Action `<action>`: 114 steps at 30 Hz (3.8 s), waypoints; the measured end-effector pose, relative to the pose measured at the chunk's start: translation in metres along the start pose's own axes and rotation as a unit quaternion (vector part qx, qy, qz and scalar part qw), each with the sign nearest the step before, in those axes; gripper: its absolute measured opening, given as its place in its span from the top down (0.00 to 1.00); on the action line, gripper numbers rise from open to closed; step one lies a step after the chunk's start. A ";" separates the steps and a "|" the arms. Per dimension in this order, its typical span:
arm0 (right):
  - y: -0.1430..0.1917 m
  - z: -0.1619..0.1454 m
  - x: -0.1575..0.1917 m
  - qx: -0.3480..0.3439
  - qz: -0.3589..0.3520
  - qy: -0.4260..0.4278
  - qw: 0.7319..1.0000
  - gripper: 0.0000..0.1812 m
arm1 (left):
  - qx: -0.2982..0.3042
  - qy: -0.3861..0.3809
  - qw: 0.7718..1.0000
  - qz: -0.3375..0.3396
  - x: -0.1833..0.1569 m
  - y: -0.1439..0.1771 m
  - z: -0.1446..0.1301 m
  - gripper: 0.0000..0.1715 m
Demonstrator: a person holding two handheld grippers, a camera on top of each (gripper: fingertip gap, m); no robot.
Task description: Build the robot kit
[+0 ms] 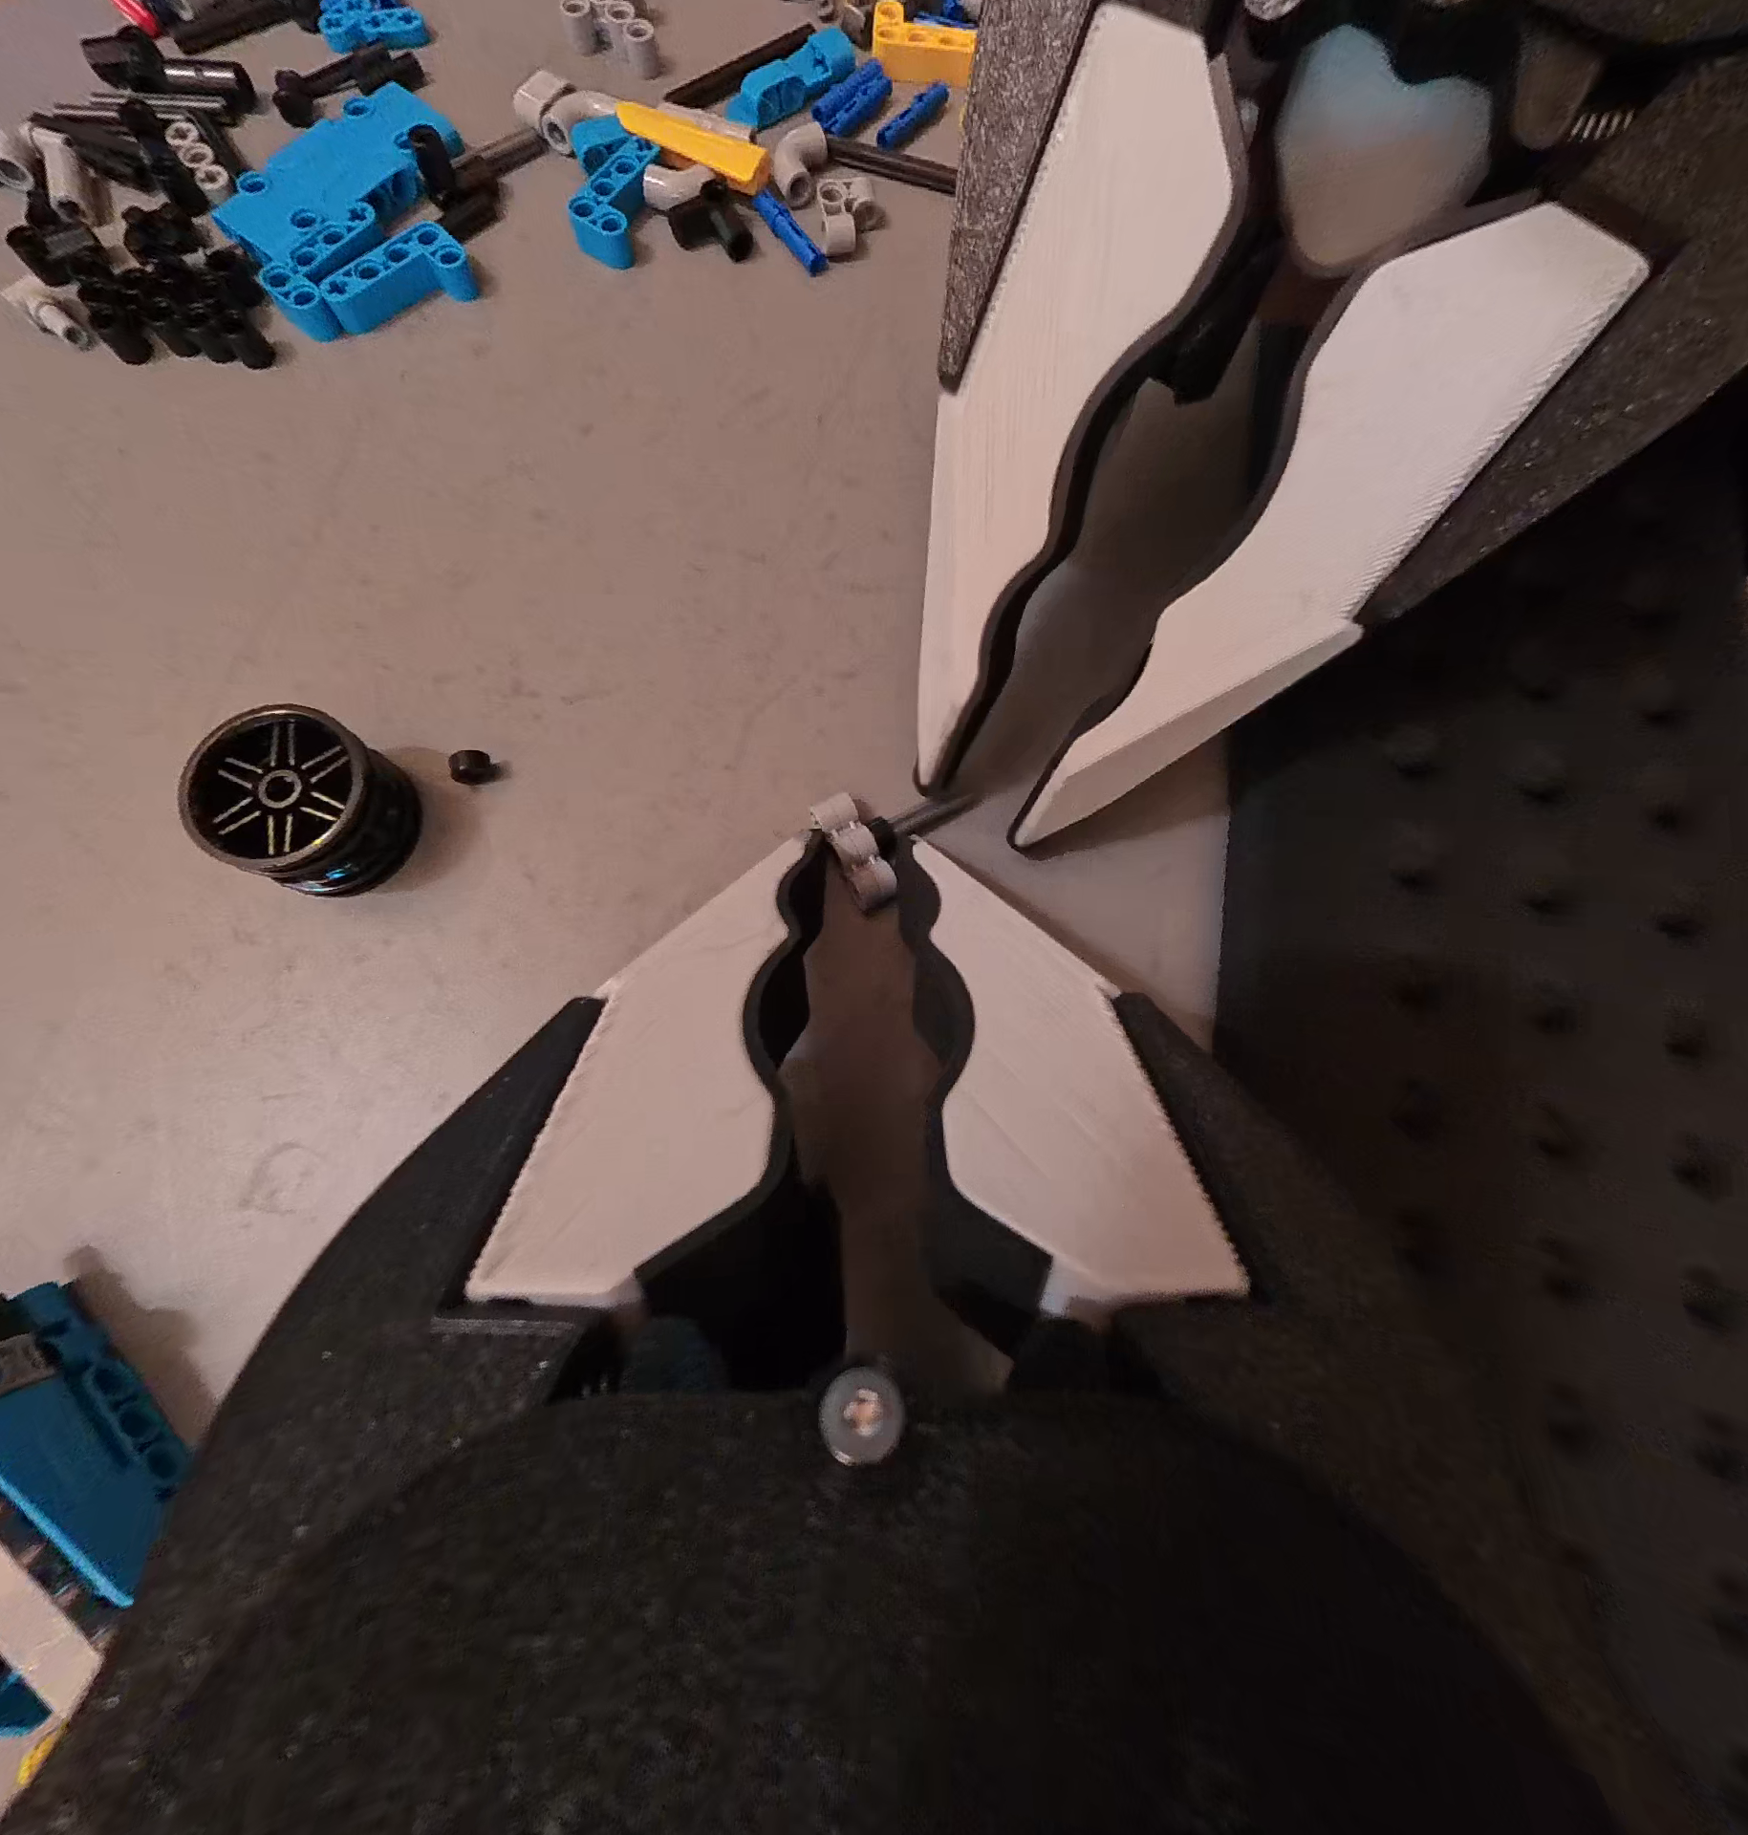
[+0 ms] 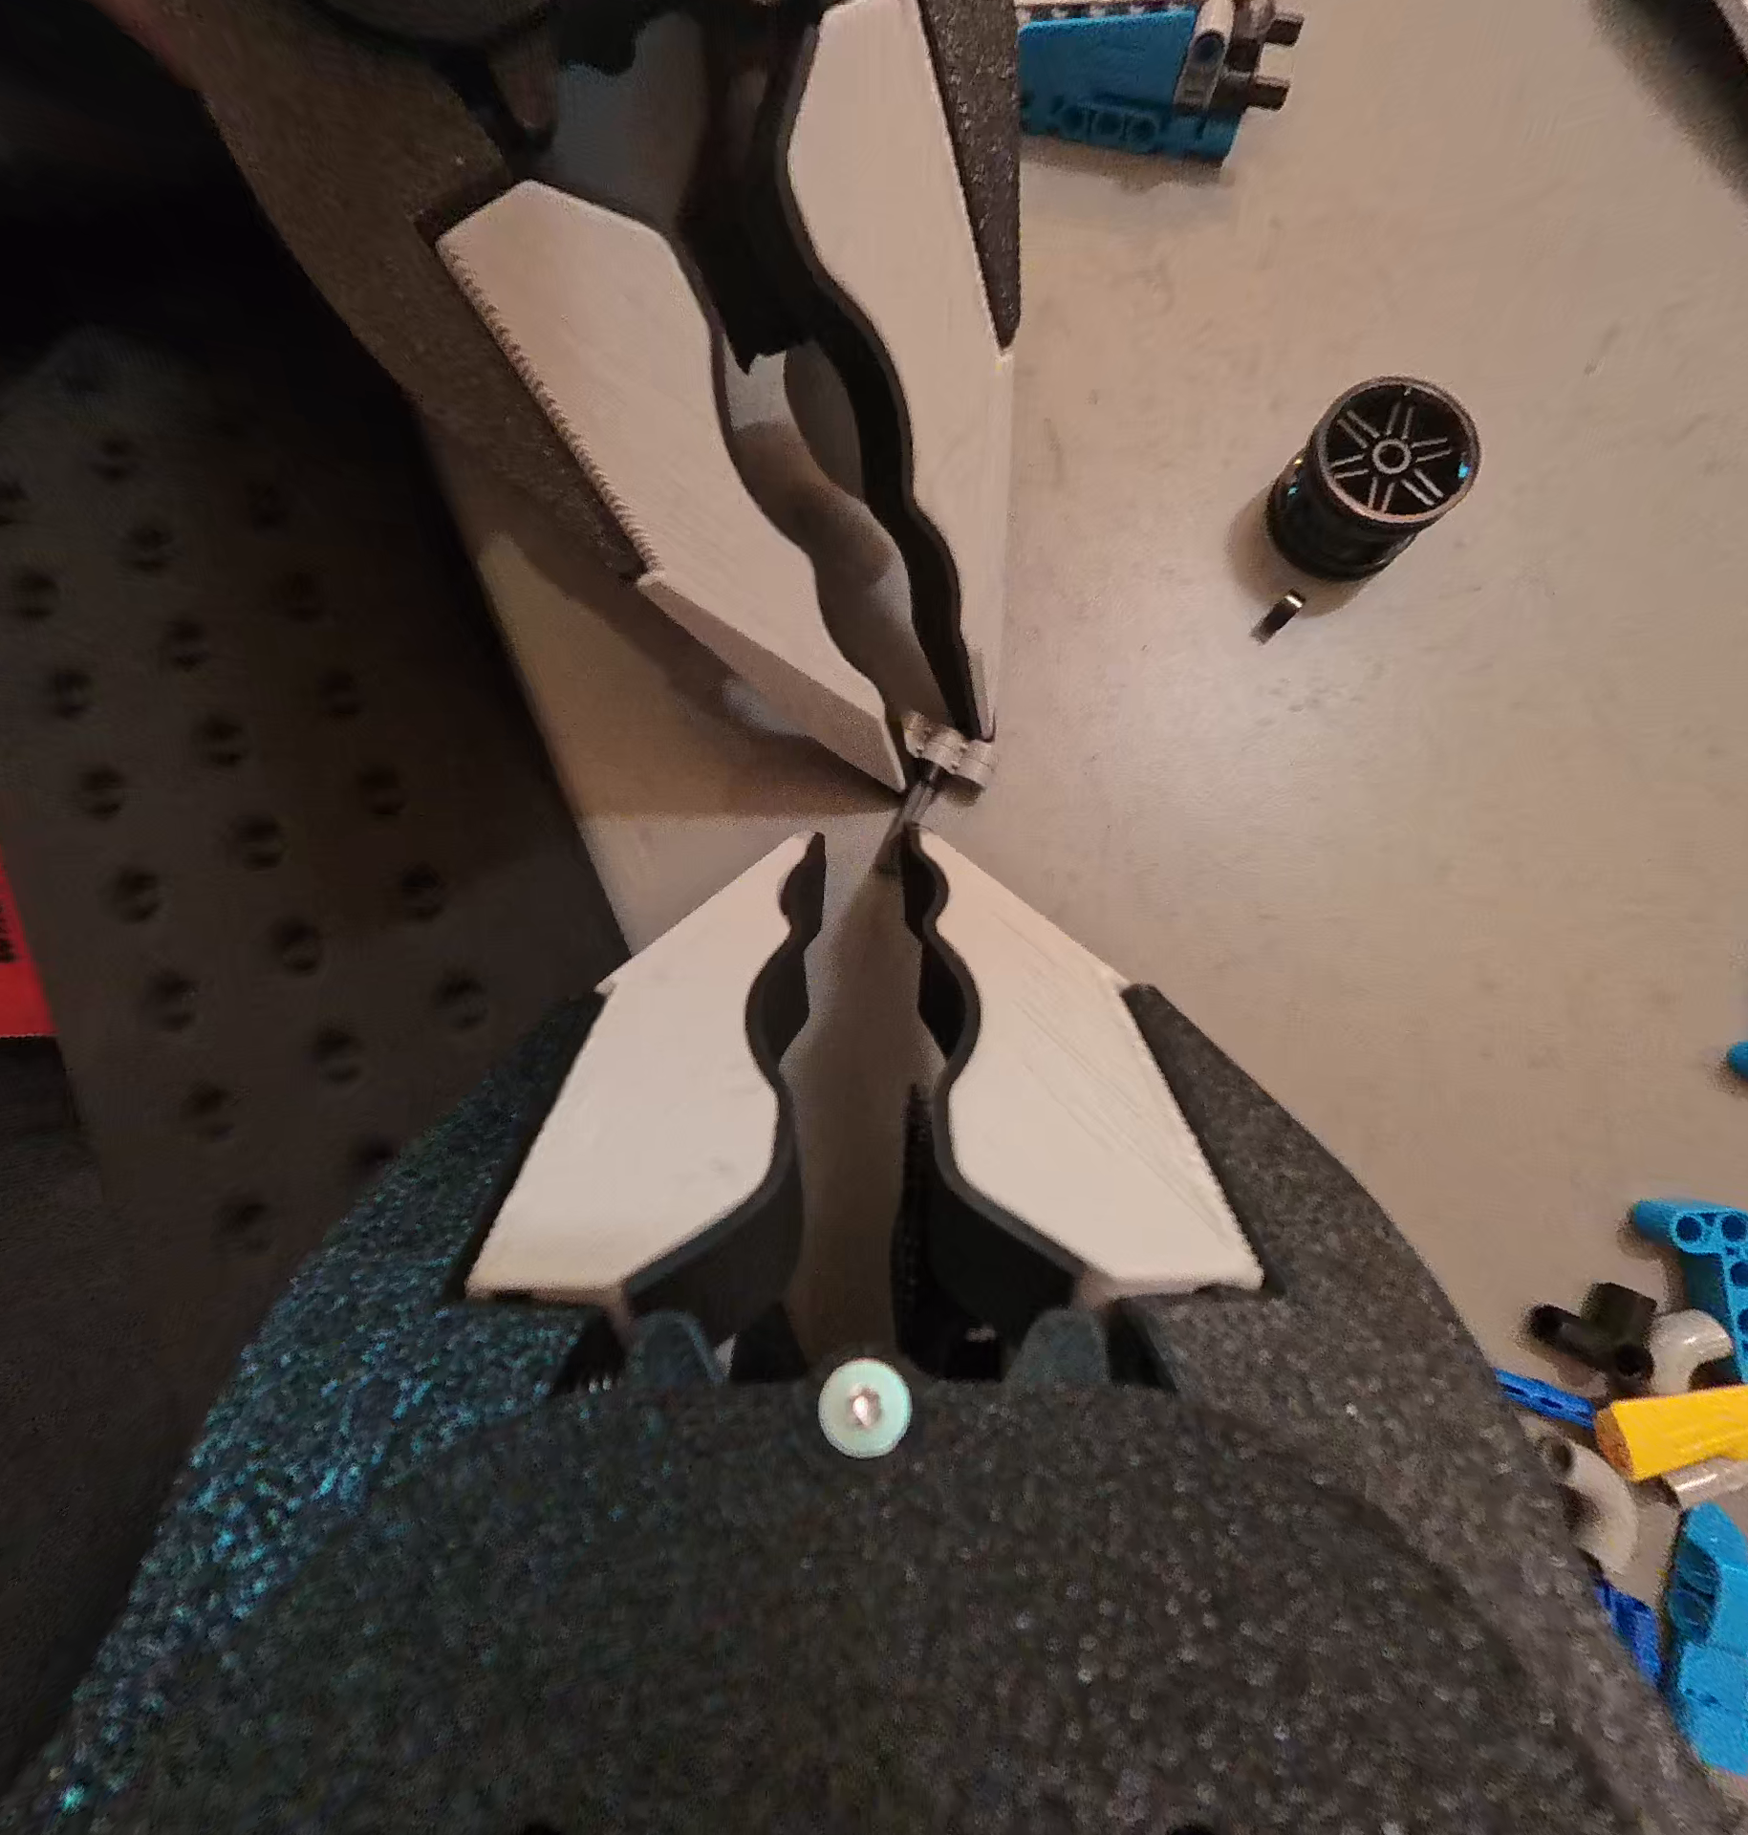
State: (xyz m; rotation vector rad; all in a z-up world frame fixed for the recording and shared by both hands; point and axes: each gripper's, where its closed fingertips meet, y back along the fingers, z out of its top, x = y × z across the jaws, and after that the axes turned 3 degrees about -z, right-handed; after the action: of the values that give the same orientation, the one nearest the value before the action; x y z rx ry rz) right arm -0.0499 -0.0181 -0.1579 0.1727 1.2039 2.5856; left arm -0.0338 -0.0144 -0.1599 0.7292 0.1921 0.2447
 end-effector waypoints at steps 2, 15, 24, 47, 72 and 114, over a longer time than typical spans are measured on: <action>0.000 0.001 -0.005 -0.001 -0.016 -0.003 1.000 0.90 | -0.001 -0.009 1.000 0.017 0.002 0.001 0.000 0.93; -0.003 0.022 -0.031 -0.021 -0.111 -0.046 0.993 0.98 | -0.067 0.073 0.990 0.098 0.025 0.018 0.016 0.94; 0.005 0.039 -0.039 -0.061 -0.098 -0.022 0.993 0.98 | -0.127 0.123 0.981 0.080 0.026 0.038 0.029 0.92; 0.041 0.103 0.019 -0.097 -0.079 0.183 0.975 0.93 | -0.305 0.254 0.905 -0.153 -0.008 0.124 0.044 0.96; -0.041 0.129 -0.173 -0.167 -0.145 -0.102 0.970 0.86 | -0.342 0.201 0.901 0.175 0.085 0.172 -0.015 0.96; -0.052 0.122 -0.143 -0.163 -0.051 -0.157 0.973 0.79 | -0.320 0.234 0.909 0.128 0.092 0.153 -0.021 0.96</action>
State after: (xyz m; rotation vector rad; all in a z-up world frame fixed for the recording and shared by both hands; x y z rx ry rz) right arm 0.1247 0.0592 -0.1173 0.4182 0.6525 2.5008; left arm 0.0252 0.1348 -0.0799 0.0244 0.4462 0.6990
